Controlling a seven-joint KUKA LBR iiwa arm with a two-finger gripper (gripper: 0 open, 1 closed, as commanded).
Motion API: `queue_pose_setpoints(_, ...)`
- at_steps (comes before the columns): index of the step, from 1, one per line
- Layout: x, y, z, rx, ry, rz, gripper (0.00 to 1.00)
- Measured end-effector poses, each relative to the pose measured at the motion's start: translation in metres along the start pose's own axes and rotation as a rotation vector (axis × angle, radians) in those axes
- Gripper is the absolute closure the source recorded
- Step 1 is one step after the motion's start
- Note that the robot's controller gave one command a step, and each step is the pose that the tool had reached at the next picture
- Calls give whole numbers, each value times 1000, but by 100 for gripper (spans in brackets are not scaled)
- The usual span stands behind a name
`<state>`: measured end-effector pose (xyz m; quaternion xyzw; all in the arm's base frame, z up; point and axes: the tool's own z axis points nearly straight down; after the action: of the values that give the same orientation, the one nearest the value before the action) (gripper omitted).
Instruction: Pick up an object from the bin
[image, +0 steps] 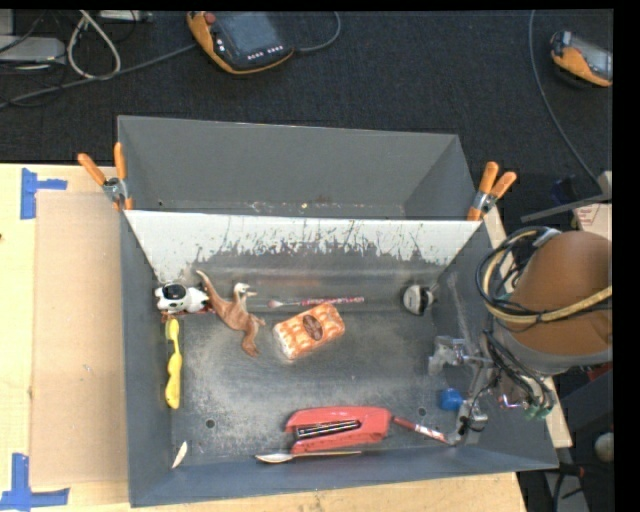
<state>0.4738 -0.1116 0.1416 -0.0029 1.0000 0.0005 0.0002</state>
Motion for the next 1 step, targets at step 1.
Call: queue_pose_setpoints(1,-20,-2,48,2,-3,80,0)
